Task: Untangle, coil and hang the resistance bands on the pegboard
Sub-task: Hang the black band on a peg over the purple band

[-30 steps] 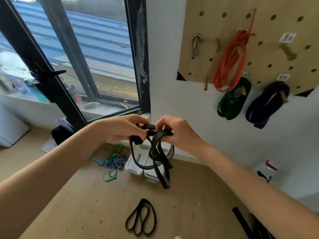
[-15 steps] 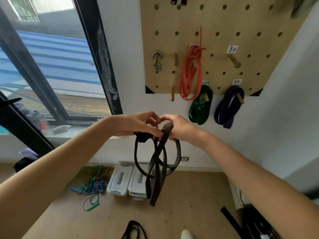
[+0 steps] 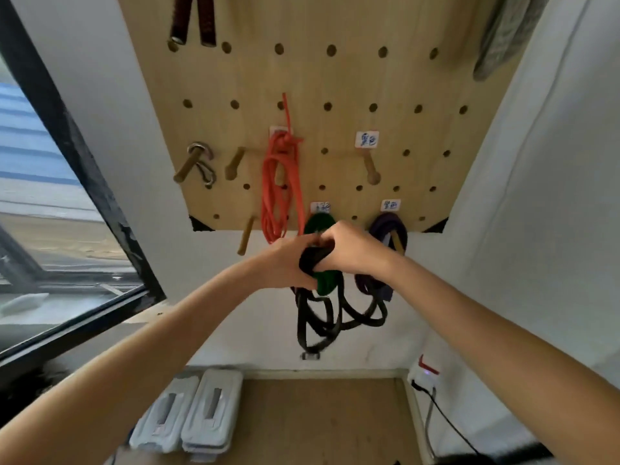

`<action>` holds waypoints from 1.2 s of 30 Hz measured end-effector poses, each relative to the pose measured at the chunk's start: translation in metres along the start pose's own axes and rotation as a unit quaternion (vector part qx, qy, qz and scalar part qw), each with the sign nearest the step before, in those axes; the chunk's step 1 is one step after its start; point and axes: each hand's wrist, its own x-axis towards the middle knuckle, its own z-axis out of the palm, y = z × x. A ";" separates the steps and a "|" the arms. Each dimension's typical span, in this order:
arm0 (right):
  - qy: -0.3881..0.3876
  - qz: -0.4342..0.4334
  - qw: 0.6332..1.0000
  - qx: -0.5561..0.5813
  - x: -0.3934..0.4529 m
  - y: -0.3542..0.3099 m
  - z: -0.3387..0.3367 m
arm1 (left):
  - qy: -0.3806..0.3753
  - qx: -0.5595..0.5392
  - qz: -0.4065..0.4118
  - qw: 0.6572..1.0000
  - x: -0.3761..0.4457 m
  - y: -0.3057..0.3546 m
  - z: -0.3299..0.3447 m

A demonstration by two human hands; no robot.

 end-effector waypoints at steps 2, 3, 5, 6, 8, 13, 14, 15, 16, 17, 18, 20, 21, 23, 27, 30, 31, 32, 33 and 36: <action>-0.004 -0.009 1.000 -0.006 0.005 0.016 -0.023 | 0.011 0.005 0.011 1.000 0.021 0.007 -0.006; -0.002 -0.013 1.000 -0.006 0.006 0.022 -0.034 | 0.013 -0.015 0.013 1.000 0.030 0.008 -0.011; 0.009 -0.022 1.000 0.000 0.011 0.034 -0.051 | 0.018 -0.073 0.013 0.997 0.046 0.012 -0.020; 0.018 -0.027 0.999 0.003 0.013 0.040 -0.058 | 0.017 -0.101 0.009 0.995 0.053 0.015 -0.023; 0.038 -0.028 0.999 0.009 0.015 0.051 -0.068 | 0.008 -0.171 -0.015 0.985 0.064 0.017 -0.022; 0.048 0.000 0.994 0.100 0.018 0.071 -0.076 | 0.021 -0.182 -0.001 0.983 0.081 0.018 -0.019; 0.046 0.011 0.991 0.126 0.018 0.074 -0.076 | 0.027 -0.154 0.012 0.988 0.084 0.020 -0.019; 0.045 0.019 0.988 0.145 0.017 0.077 -0.076 | 0.025 -0.126 0.025 0.991 0.086 0.022 -0.019; 0.043 0.025 0.987 0.155 0.018 0.080 -0.077 | 0.013 -0.107 0.033 0.994 0.088 0.024 -0.019; 0.038 0.025 0.986 0.159 0.018 0.083 -0.078 | -0.010 -0.109 0.033 0.993 0.090 0.024 -0.019; 0.032 0.021 0.986 0.159 0.017 0.085 -0.078 | -0.041 -0.133 0.023 0.990 0.090 0.023 -0.020; 0.015 0.006 0.987 0.159 0.017 0.085 -0.080 | -0.115 -0.235 -0.009 0.965 0.087 0.020 -0.021; 0.010 -0.002 0.987 0.160 0.016 0.084 -0.080 | -0.148 -0.298 -0.020 0.943 0.086 0.018 -0.021; 0.009 -0.010 0.987 0.162 0.016 0.083 -0.080 | -0.177 -0.383 -0.039 0.906 0.088 0.014 -0.018; 0.005 -0.009 0.991 0.132 0.017 0.082 -0.076 | -0.165 -0.422 -0.110 0.885 0.098 0.009 -0.015; 0.045 -0.009 0.991 0.129 0.009 0.090 -0.084 | -0.124 -0.429 -0.153 0.882 0.099 -0.002 -0.016; 0.054 0.003 0.989 0.138 0.004 0.096 -0.088 | -0.088 -0.433 -0.172 0.881 0.098 -0.008 -0.016; 0.065 0.027 0.986 0.154 -0.001 0.104 -0.089 | -0.048 -0.441 -0.195 0.875 0.097 -0.015 -0.016; 0.076 0.065 0.979 0.180 -0.005 0.113 -0.089 | -0.012 -0.453 -0.218 0.864 0.096 -0.023 -0.015; 0.117 0.203 0.915 0.328 -0.010 0.137 -0.076 | 0.045 -0.448 -0.264 0.853 0.094 -0.036 -0.011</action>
